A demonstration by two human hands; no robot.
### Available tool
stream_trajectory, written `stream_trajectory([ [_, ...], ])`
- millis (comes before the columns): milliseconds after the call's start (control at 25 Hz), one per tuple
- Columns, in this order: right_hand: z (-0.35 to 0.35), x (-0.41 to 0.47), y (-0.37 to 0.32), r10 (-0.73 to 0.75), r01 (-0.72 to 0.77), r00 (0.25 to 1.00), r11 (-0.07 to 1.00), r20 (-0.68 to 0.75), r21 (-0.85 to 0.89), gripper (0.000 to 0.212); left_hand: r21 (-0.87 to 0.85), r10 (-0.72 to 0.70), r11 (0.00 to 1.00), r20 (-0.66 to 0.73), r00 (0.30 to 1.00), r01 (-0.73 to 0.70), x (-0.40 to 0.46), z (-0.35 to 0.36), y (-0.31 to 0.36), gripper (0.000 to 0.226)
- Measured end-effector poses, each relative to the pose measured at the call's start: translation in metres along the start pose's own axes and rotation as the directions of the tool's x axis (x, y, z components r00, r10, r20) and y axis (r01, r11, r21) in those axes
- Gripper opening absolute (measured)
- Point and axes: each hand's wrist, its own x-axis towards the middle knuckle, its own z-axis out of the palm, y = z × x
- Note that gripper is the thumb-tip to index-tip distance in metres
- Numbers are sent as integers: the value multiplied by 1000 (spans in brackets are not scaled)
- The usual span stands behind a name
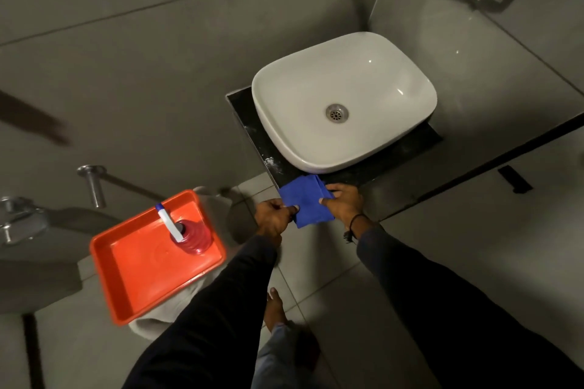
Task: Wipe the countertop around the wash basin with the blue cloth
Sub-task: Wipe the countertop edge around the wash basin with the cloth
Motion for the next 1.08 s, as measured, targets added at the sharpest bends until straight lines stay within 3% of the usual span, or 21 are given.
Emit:
stream_trajectory([
  [160, -3, 0, 3, -51, 48, 997, 997, -62, -55, 39, 42, 18, 999, -59, 998, -16, 3, 1, -2, 30],
  [240, -10, -4, -1, -165, 150, 979, 981, -116, -125, 18, 95, 64, 994, -68, 996, -57, 0, 3, -1, 32],
  [280, -15, -7, -1, -271, 245, 953, 953, -138, -181, 6, 145, 91, 986, -74, 993, -80, -3, 4, -1, 37],
  [400, -33, -17, -4, -569, 489, 803, 799, -178, -349, 25, 371, 254, 906, -89, 963, -204, -13, 8, -2, 45],
  [520, -52, -19, -12, -776, 663, 599, 619, -196, -421, 26, 704, 540, 609, -31, 841, -366, -26, 15, -15, 32],
  [640, -75, -10, -34, -871, 733, 456, 483, -180, -479, 15, 859, 696, 305, 93, 712, -412, -41, 29, -32, 34],
  [720, -83, 0, -49, -859, 708, 512, 434, -18, -557, 42, 907, 654, 144, 214, 726, -396, -45, 41, -43, 58],
  [800, -88, 14, -58, -767, 661, 617, 384, 175, -644, 63, 929, 584, 66, 260, 769, -364, -43, 52, -50, 68],
  [880, -88, 33, -59, -672, 637, 680, 343, 293, -690, 68, 943, 578, 43, 246, 778, -331, -34, 60, -52, 68],
  [1080, -90, 69, -41, -599, 633, 697, 258, 394, -730, 69, 957, 592, 73, 185, 784, -281, -8, 80, -46, 69],
])
